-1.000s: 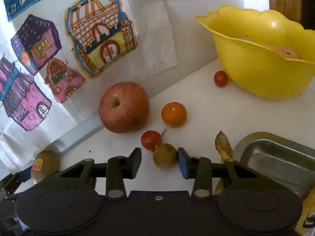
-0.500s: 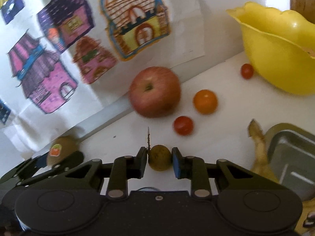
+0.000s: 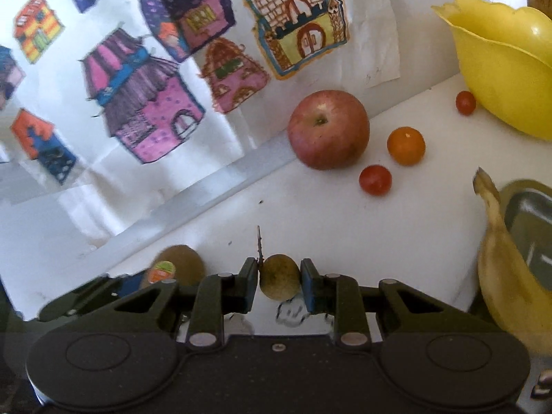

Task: Organize fruits
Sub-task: 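Grasp the stickered kiwi with the left tool while the right tool grasps the small brown fruit, then carry the kiwi over the steel tray with the left tool while the right tool carries its fruit there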

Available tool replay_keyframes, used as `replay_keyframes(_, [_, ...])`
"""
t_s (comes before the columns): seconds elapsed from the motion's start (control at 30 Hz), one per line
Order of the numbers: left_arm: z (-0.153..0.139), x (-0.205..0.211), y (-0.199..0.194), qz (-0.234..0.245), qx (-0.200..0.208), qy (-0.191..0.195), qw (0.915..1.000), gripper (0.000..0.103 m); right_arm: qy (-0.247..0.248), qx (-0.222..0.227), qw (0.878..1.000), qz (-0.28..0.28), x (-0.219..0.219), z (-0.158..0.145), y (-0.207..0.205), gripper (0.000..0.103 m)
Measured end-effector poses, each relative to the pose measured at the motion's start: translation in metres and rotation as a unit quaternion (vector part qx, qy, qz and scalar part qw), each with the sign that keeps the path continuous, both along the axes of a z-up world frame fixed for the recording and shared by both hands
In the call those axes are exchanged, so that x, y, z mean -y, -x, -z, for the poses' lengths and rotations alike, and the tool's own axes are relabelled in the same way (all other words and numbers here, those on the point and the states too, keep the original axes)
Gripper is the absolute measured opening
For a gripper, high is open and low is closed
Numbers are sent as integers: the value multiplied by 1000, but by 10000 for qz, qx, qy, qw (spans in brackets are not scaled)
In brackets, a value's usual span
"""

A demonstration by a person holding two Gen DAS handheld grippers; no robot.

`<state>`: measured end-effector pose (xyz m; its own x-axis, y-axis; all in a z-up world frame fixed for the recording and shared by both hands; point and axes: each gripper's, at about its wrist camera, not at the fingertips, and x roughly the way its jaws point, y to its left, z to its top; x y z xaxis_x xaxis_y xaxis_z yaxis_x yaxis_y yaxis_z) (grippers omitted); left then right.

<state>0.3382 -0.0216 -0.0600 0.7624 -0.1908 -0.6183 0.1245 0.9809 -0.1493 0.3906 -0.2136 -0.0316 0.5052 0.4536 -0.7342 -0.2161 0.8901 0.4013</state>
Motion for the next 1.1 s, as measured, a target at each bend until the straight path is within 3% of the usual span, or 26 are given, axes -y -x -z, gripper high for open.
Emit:
replay_keyframes(0.3, [-4, 14, 38, 120, -78, 429, 9990, 63, -122, 347, 9993, 103, 45, -43, 66, 29])
replay_keyframes(0.6, [-34, 57, 78, 636, 145, 754, 9950, 63, 53, 668, 9963, 535, 105, -73, 119, 29])
replay_keyframes(0.83, [-40, 108, 99, 1124, 219, 785, 9903, 63, 160, 712, 9942, 794, 140, -72, 148, 29])
replay_keyframes(1.1, [-26, 143, 120, 1395, 47, 653, 9881, 63, 125, 534, 9944, 908, 162, -52, 162, 29])
